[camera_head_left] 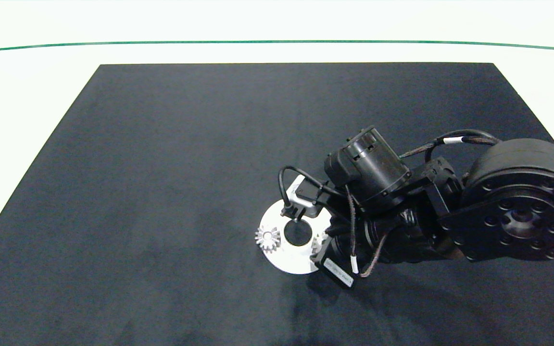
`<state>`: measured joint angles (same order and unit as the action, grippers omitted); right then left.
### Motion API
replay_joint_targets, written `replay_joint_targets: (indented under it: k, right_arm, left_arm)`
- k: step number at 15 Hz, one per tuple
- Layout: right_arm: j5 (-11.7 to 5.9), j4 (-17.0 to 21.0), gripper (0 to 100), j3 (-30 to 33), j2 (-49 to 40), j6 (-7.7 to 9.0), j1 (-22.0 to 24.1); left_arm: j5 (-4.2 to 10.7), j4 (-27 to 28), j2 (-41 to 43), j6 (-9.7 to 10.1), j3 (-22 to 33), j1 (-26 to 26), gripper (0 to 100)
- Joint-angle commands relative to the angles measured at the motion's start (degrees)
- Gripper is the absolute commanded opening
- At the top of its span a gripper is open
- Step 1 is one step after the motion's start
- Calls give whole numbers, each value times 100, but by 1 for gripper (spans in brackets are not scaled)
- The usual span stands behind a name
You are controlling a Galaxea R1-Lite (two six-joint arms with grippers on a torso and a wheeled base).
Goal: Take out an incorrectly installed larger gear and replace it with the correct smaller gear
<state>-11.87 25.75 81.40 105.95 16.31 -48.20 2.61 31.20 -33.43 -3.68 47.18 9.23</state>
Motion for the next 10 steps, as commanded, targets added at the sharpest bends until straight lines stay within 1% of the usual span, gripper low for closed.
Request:
replay_joint_targets:
  k: [1,2,4,7,8,10]
  right_arm:
    - [-17,18,28,-10,49,12,4]
    - [-26,18,28,-27,49,12,4]
    - [-122,18,28,-27,66,4,4]
    - [-131,18,28,-27,75,12,4]
    - [-131,27,100,-19,75,4,4]
    - [-131,27,100,-19,66,-5,4]
  left_arm:
    - [3,18,3,8,-16,0,100]
    - [3,18,3,8,-16,0,100]
    - [3,18,12,8,-16,0,100]
    - [3,18,12,8,-7,0,100]
    - [3,18,12,8,-7,0,100]
    - [3,18,12,8,-7,0,100]
